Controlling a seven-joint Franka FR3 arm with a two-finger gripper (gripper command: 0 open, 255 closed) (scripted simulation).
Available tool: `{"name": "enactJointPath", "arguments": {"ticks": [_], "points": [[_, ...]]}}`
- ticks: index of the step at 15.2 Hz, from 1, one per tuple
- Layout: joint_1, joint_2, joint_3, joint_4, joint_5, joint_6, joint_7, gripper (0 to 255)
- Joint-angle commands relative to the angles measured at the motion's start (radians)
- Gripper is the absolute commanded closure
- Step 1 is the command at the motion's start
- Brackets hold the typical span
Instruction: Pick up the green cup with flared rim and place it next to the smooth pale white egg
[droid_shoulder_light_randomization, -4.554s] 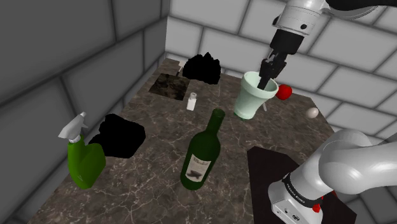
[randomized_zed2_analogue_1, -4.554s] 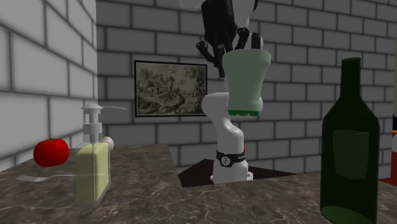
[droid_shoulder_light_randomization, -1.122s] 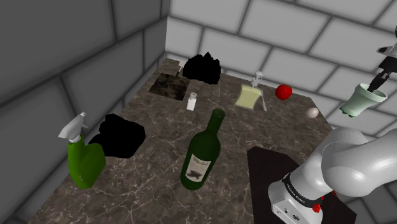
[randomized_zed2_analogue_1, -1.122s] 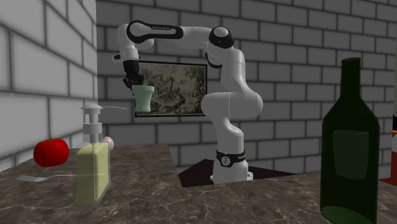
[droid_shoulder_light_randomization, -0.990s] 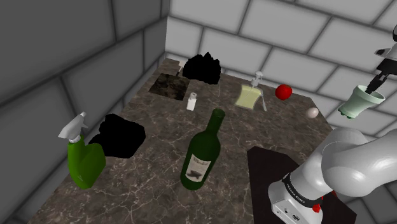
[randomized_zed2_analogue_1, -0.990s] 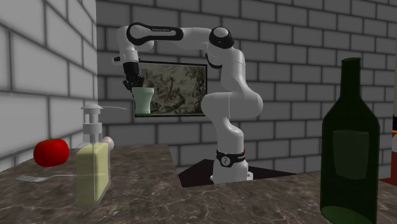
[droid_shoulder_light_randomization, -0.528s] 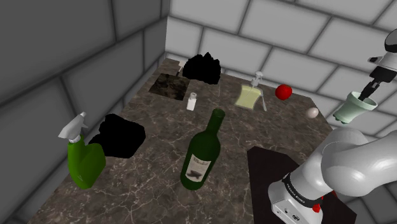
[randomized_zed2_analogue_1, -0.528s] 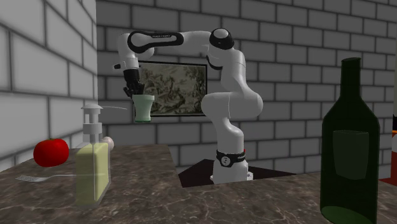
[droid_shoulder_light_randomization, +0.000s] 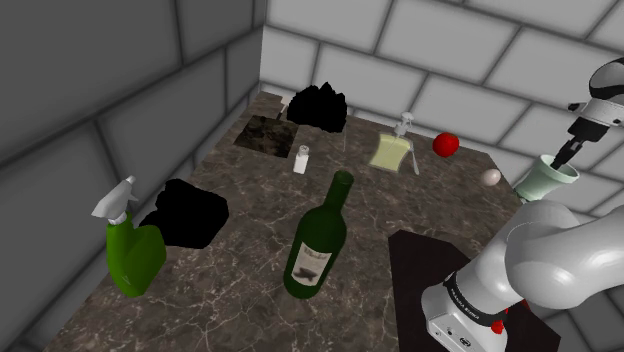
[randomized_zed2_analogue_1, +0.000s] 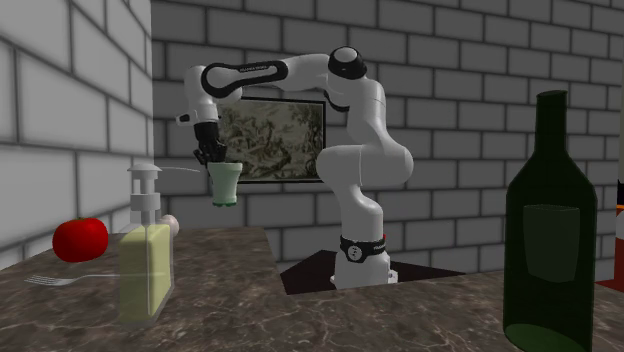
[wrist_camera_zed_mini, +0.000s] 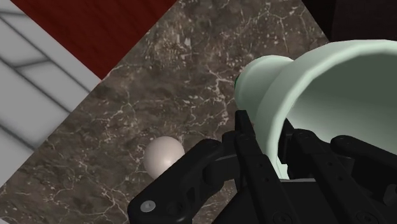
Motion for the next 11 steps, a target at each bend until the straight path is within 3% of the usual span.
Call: {"name": "enactJointPath", "arguments": {"ticks": [1, 11], "points": [[0.008, -0.003, -0.018, -0.016, -0.008, 0.022, 0.004, 255], [0.052, -0.018, -0.112, -0.102, -0.053, 0.136, 0.03, 255]]}}
